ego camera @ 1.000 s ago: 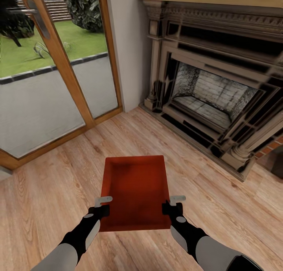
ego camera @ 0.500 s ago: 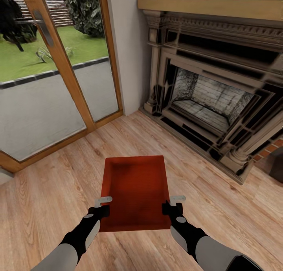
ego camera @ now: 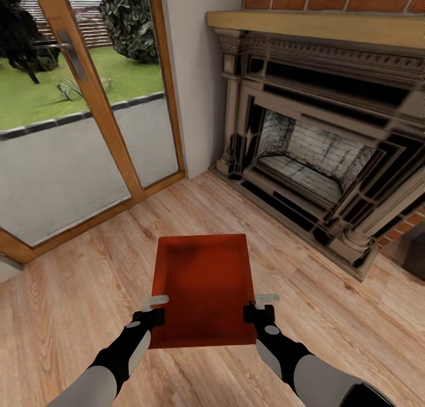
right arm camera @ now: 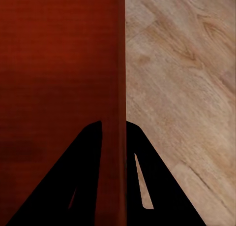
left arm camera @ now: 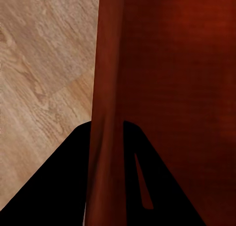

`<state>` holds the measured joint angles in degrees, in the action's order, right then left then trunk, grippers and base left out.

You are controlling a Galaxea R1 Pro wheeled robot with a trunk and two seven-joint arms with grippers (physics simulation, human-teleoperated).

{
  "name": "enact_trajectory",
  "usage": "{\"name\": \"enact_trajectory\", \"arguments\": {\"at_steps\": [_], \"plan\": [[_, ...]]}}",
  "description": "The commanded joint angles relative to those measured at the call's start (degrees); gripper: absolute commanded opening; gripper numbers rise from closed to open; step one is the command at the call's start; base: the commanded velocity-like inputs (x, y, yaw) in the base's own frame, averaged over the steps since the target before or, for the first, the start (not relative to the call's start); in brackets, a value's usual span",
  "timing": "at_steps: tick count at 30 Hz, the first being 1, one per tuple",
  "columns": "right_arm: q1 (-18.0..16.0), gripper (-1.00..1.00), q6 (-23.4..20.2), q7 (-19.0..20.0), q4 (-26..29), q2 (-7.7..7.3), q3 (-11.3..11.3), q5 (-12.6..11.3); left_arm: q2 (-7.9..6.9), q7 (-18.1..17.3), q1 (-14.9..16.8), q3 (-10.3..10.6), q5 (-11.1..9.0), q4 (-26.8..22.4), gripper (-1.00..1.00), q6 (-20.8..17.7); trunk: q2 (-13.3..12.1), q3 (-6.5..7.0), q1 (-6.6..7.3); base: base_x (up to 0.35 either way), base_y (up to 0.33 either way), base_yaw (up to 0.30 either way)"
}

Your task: Move the two storage containers from the living room to the garage. In the garage, place one container on the floor and stack the other container on top of it (either order is fine).

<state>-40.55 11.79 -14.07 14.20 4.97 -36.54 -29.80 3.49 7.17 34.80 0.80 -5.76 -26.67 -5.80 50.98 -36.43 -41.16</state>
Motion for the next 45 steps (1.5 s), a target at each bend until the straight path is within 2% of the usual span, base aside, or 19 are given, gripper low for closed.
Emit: {"name": "enact_trajectory", "arguments": {"at_steps": [1,45], "plan": [[-0.06,-1.0,0.51,-1.33,-3.13,-0.03,1.91,-1.3,-2.96,2.23,0.0,-0.6,0.45,-0.31,-1.0,1.06,-0.38,0.23,0.22,0.0,0.0,0.0],[-0.06,-1.0,0.46,-1.11,-3.12,-0.11,1.91,-1.24,-2.96,2.27,0.0,-0.61,0.43,-0.31,-1.0,1.06,-18.03,11.76,9.88,0.0,0.0,0.0]]}}
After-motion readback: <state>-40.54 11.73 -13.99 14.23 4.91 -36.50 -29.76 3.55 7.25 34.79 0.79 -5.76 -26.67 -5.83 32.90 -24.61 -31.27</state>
